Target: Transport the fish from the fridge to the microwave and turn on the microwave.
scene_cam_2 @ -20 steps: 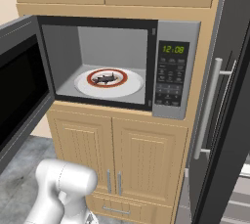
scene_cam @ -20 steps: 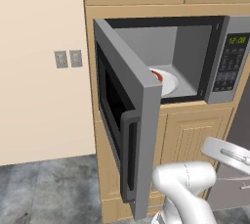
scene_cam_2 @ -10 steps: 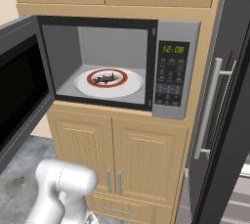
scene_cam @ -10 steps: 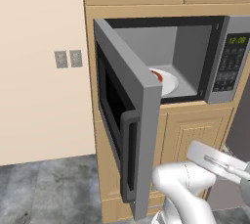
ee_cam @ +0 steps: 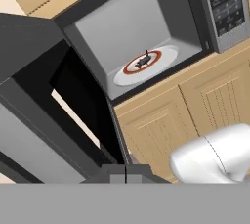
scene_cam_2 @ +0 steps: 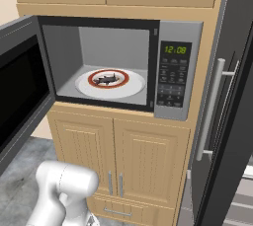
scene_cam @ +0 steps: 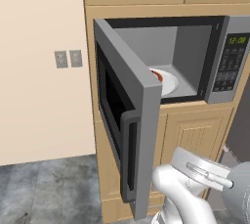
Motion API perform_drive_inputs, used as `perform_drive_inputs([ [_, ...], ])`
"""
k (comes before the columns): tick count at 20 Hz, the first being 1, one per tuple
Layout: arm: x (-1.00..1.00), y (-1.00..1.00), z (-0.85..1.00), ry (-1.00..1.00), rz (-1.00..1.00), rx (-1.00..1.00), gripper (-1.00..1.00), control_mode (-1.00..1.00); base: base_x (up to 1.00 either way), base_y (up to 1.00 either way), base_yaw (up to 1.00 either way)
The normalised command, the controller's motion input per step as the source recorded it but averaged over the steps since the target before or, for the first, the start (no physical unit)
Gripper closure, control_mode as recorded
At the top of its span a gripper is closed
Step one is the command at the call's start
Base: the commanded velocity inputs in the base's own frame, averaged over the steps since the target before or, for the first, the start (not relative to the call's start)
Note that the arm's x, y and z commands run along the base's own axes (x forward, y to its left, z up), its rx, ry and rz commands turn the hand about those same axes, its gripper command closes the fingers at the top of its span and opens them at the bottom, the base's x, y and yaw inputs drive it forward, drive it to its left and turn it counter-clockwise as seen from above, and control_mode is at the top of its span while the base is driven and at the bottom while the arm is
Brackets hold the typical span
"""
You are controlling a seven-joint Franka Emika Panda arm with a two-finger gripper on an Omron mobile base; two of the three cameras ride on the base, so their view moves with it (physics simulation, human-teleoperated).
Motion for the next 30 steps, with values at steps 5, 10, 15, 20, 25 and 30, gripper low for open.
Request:
perform_drive_inputs([
  [5, 0.01, 0.16, -0.21, -0.04, 0.00, 0.00, 1.00, -1.00, 0.00, 0.00, 0.00],
  [10, 0.03, 0.10, -0.19, -0.04, 0.00, 0.00, 1.00, -1.00, 0.00, 0.00, 0.00],
  [15, 0.03, 0.12, -0.20, -0.04, 0.00, 0.00, 1.00, -1.00, 0.00, 0.00, 0.00],
  [20, 0.08, 0.14, -0.23, -0.02, 0.00, 0.00, 1.00, -1.00, 0.00, 0.00, 0.00],
  [25, 0.10, 0.15, -0.25, -0.01, 0.00, 0.00, 1.00, -1.00, 0.00, 0.00, 0.00],
  [30, 0.06, 0.17, -0.26, -0.01, 0.00, -0.01, 1.00, -1.00, 0.00, 0.00, 0.00],
])
